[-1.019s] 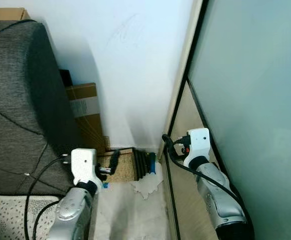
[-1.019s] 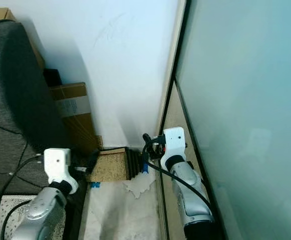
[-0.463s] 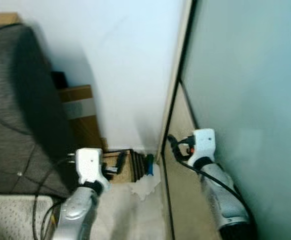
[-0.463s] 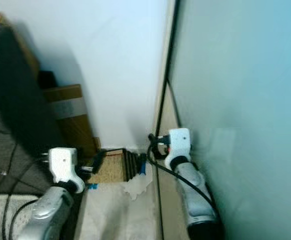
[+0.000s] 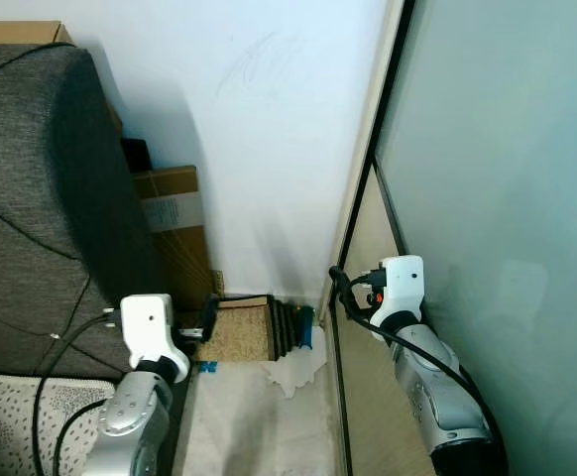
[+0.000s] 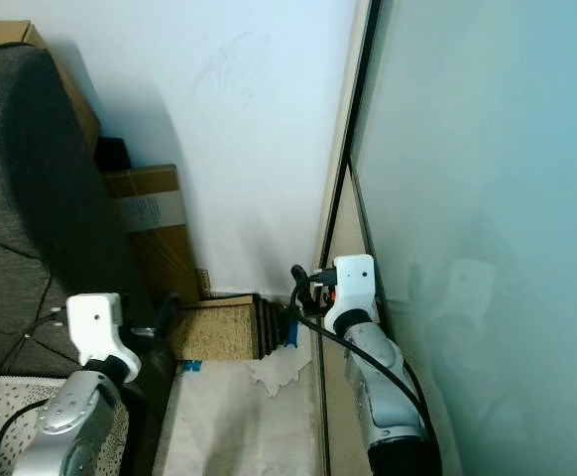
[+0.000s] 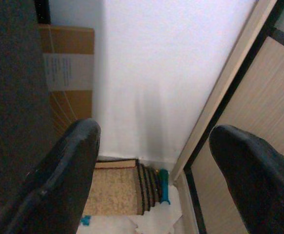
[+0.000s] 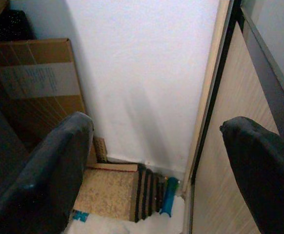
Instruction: Clean up the room
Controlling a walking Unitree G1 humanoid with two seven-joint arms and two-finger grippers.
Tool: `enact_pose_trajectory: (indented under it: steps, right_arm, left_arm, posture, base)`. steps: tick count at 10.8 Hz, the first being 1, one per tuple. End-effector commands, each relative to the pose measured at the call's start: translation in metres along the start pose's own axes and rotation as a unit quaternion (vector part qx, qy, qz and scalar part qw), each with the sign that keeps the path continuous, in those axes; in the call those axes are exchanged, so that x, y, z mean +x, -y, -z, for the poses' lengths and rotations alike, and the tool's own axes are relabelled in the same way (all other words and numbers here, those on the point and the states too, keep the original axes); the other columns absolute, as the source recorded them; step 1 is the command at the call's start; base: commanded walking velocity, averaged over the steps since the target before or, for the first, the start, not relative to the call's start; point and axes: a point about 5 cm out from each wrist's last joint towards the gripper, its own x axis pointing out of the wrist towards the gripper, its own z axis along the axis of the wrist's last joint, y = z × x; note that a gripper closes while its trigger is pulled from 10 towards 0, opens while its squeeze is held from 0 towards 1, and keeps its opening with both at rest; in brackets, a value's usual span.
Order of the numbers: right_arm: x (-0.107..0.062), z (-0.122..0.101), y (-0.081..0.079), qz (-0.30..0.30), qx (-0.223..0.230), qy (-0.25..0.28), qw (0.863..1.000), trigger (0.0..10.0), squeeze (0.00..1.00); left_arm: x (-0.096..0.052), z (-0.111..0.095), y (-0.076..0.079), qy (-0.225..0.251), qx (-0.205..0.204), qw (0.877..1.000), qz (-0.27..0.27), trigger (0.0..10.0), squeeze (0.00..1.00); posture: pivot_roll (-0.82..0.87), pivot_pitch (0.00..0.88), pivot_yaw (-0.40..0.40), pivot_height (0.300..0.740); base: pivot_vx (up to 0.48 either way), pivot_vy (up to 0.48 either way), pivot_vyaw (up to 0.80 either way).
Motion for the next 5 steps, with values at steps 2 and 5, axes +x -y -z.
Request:
enact_pose_trajectory:
  steps: [2, 5]
  right_arm:
    - [0.0013, -0.0017, 0.0023, 0.007, -0.001, 0.002, 1.0, 10.0, 0.0]
    - [0.0009, -0.0019, 0.0038, 0.007, -0.004, 0.004, 1.0, 10.0, 0.0]
  left_arm:
    - [0.0017, 0.0005, 0.0015, -0.003, -0.002, 1.0, 0.0, 10.0, 0.0]
    - [0.0034, -0.0012, 0.0058, 0.004, 0.002, 1.0, 0.011, 10.0, 0.0]
  posture:
    - [-0.04, 0.0, -0.025, 0.74]
    - [-0.04, 0.0, -0.026, 0.74]
  base:
    - [0.0, 0.48, 0.0]
    - [0.0, 0.32, 0.0]
